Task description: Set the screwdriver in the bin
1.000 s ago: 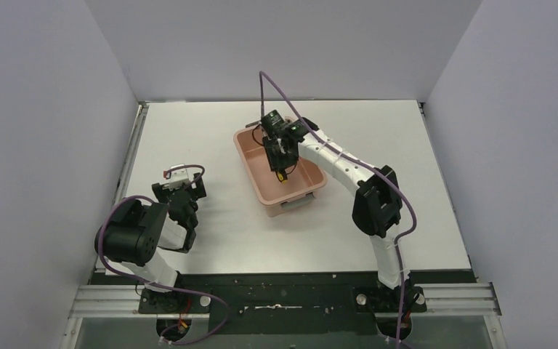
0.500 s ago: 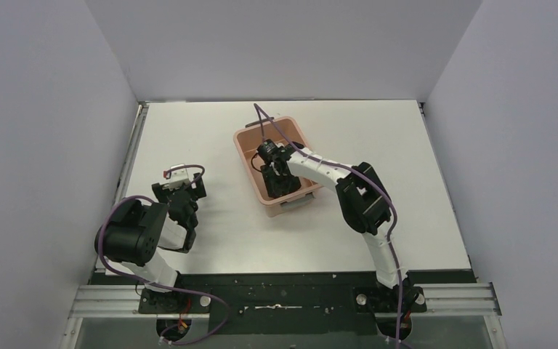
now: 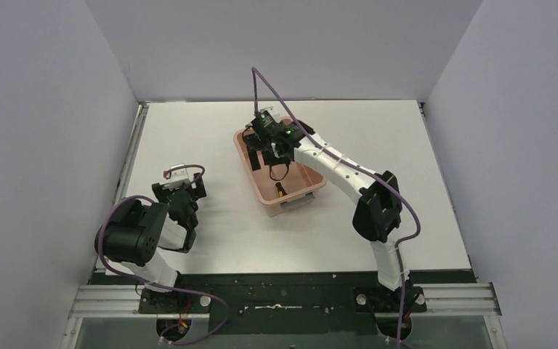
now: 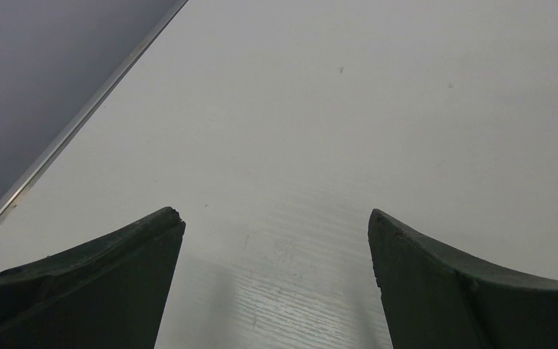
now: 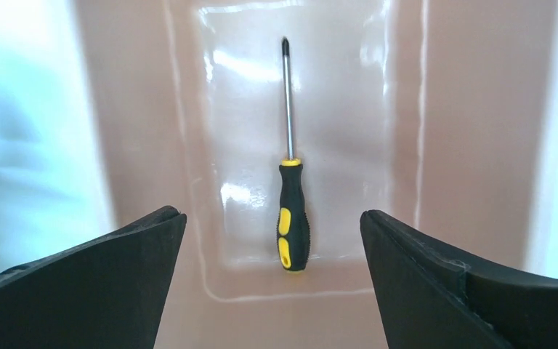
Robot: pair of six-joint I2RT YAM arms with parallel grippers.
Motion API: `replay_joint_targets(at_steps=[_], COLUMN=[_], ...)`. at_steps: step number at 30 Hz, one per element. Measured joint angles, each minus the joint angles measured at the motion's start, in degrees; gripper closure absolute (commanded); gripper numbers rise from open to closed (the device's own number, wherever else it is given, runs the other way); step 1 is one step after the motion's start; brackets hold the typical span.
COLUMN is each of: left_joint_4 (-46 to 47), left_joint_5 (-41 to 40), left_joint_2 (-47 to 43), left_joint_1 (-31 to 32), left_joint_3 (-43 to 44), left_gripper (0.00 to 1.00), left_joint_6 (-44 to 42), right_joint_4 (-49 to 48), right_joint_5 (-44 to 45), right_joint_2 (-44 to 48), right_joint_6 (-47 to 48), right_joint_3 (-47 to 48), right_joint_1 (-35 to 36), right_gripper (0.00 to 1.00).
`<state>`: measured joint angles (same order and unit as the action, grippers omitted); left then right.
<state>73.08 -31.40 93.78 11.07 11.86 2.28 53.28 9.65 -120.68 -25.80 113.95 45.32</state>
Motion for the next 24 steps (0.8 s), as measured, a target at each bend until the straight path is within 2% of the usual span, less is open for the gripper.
replay_joint_targets(at_steps=[6,10,13,19,24], left_joint_4=[0.0,0.0,0.0,0.0,0.0], left_joint_5=[0.0,0.0,0.0,0.0,0.0], left_joint_2=[0.0,0.0,0.0,0.0,0.0], left_joint_1=[0.0,0.0,0.0,0.0,0.0], left_joint_3=[0.0,0.0,0.0,0.0,0.0], left_gripper=[0.03,0.03,0.03,0.03,0.03], left_joint_6=[0.0,0.0,0.0,0.0,0.0], right_joint_4=[1.2,-1.9,-8.4,-23.8,-35.5], right_joint_5=[3.2,5.7,7.1,8.8,7.2], right_joint_2=[9.3,18.3,28.2,46.0,53.7], right_joint_6=[2.1,4.3,6.2,9.4,10.1], right_joint_3=[3.4,-0.9,-12.2,-41.4,-61.5], right_joint_1=[0.6,-1.0,-5.1,-18.0,-26.2], right_gripper=[0.00,0.00,0.00,0.00,0.00])
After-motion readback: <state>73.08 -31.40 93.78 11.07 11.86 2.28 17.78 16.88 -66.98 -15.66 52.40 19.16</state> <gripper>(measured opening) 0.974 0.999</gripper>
